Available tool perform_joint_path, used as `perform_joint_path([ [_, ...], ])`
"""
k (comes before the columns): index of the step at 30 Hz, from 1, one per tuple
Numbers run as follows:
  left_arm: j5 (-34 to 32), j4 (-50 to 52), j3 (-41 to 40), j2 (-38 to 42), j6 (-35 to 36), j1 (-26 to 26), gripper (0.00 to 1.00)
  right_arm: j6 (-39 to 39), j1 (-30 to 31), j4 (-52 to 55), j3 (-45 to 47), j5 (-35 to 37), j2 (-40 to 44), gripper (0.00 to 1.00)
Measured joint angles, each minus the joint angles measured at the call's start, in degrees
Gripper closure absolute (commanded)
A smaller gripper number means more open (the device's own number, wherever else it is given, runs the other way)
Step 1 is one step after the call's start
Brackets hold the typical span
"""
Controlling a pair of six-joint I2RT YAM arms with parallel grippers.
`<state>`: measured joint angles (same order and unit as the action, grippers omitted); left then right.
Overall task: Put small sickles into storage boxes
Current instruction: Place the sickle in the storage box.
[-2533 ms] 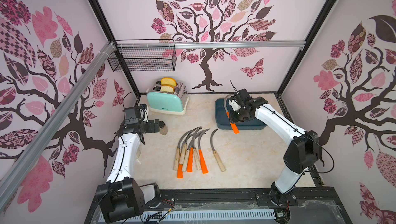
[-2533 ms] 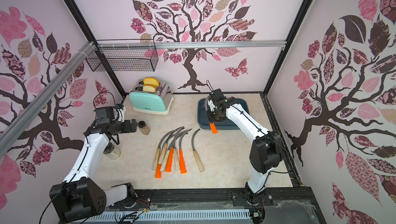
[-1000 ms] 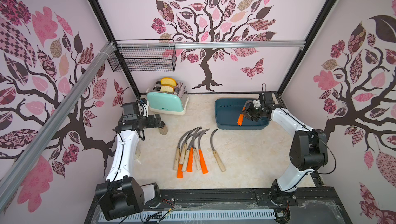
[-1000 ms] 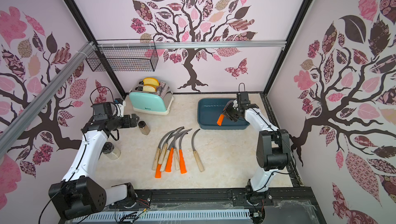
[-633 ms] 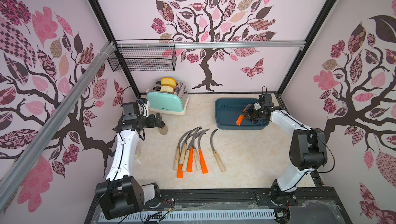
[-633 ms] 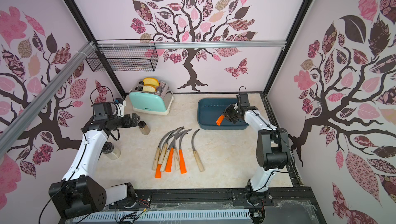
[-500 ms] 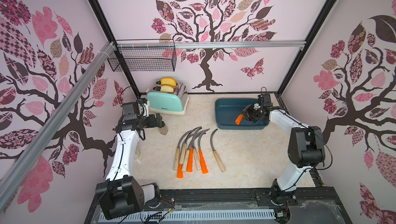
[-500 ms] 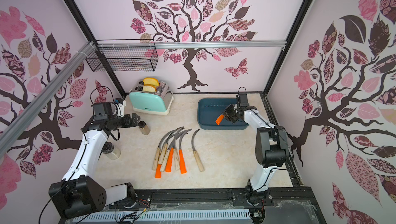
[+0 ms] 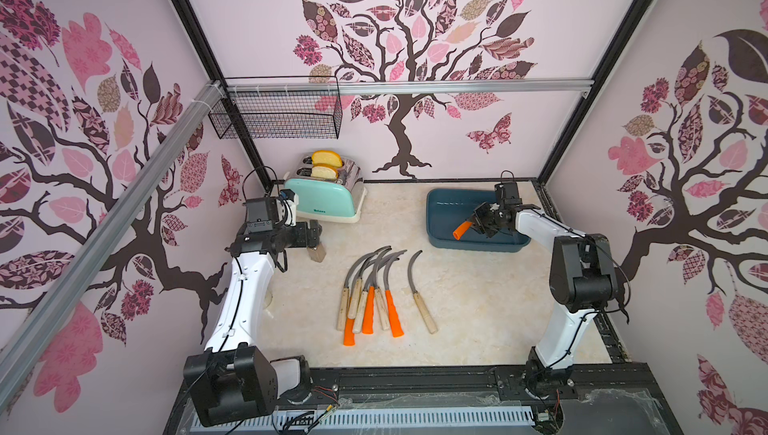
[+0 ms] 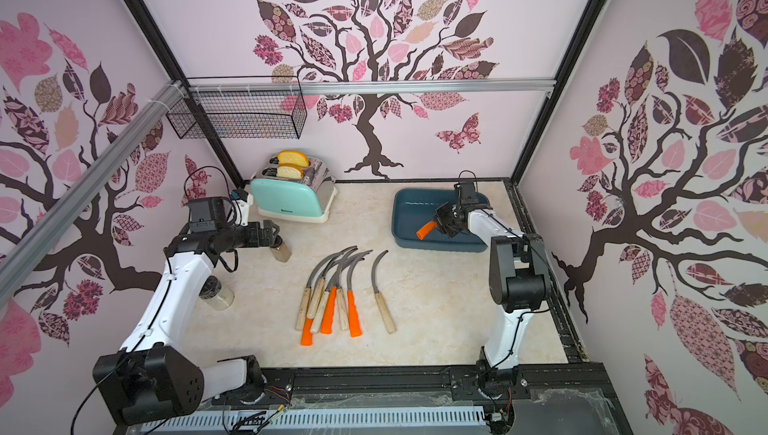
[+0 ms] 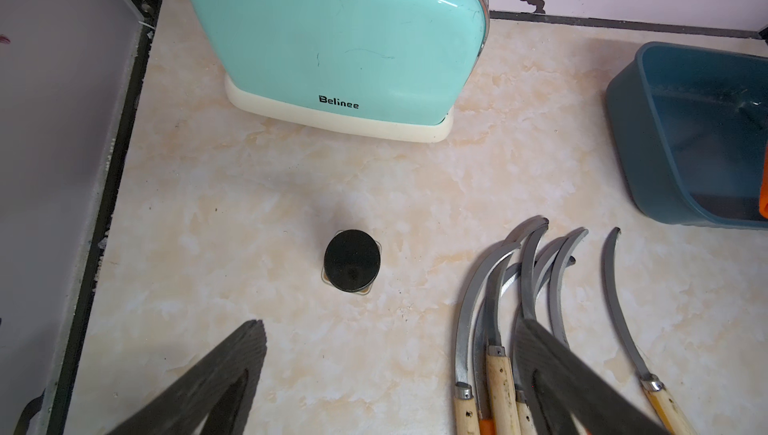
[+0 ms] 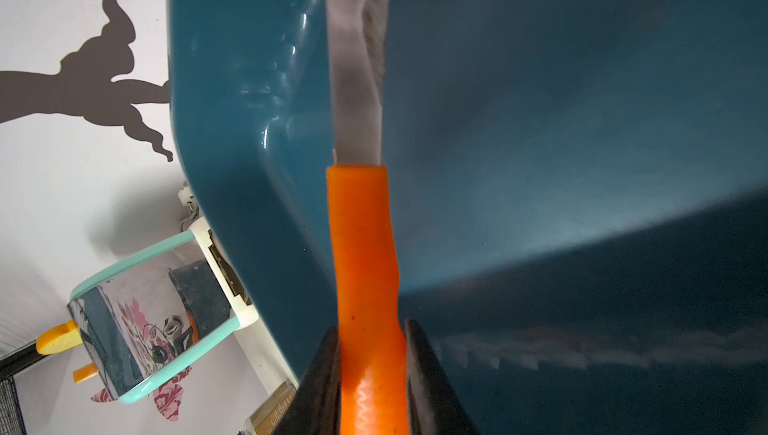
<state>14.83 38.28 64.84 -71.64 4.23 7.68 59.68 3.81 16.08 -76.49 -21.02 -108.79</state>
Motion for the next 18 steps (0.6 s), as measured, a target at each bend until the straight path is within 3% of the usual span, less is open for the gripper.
perform_joint_path([
  [18, -0.6, 0.0, 0.0, 0.5, -0.2, -0.8, 0.02, -0.7, 2.9, 1.7, -5.9, 2.8, -7.9, 0.89],
])
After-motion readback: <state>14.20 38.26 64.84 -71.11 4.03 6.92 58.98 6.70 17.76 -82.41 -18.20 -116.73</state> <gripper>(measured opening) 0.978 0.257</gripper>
